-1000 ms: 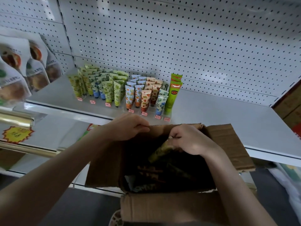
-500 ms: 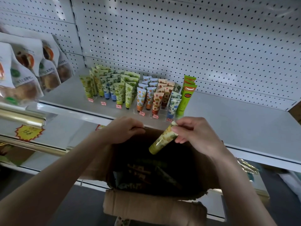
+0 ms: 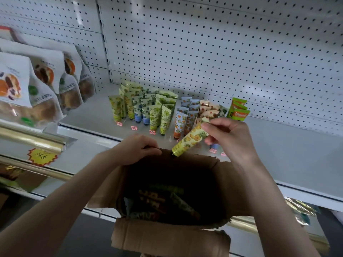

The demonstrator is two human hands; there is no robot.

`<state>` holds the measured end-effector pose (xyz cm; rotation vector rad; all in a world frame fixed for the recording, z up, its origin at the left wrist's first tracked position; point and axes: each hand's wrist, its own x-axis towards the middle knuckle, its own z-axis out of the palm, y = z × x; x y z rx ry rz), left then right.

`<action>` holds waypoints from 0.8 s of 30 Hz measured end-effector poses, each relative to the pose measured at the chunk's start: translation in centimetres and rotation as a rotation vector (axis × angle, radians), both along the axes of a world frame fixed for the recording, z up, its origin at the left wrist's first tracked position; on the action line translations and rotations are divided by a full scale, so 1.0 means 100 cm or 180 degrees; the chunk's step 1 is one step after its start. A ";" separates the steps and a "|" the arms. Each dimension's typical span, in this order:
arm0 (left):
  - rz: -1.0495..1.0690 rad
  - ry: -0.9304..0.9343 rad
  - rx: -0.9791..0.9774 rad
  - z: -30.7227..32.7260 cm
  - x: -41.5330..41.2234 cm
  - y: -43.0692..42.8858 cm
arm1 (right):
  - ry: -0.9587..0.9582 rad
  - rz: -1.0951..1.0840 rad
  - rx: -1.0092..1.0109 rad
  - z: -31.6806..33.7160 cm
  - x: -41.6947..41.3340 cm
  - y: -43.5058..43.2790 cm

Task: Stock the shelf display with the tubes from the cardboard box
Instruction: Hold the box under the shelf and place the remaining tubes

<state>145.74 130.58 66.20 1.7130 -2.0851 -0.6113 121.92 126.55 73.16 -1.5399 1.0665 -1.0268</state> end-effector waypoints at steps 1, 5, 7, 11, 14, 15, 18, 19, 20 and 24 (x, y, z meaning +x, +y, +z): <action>0.0043 -0.0017 0.0005 0.002 0.006 0.000 | -0.0030 0.0003 -0.0035 0.001 0.008 -0.003; 0.0130 -0.0229 -0.0024 0.006 0.019 0.003 | 0.0007 0.0188 -0.0153 0.002 0.036 -0.009; 0.0239 -0.0198 -0.0054 0.003 0.025 0.010 | 0.0100 0.0299 -0.0237 0.000 0.047 -0.010; 0.0345 0.0041 -0.0080 -0.004 0.041 0.018 | 0.0366 0.0268 -0.0596 -0.001 0.081 -0.021; 0.0330 0.0163 -0.0026 -0.006 0.058 0.016 | 0.0627 0.0274 -0.1003 -0.005 0.116 -0.026; 0.0306 0.0178 0.0017 -0.006 0.064 0.014 | 0.0669 0.0252 -0.1072 -0.008 0.128 -0.028; 0.0205 0.0186 0.0092 -0.006 0.084 0.006 | 0.0632 0.0060 -0.1047 -0.019 0.163 -0.039; 0.0180 0.0185 0.0106 -0.006 0.090 0.004 | 0.0635 0.0012 -0.1062 -0.024 0.174 -0.043; 0.0160 0.0150 0.0116 -0.007 0.096 0.002 | 0.0676 -0.0011 -0.1097 -0.029 0.183 -0.047; 0.0119 -0.0053 0.0157 -0.012 0.118 -0.005 | 0.0940 -0.0048 -0.1100 -0.042 0.208 -0.056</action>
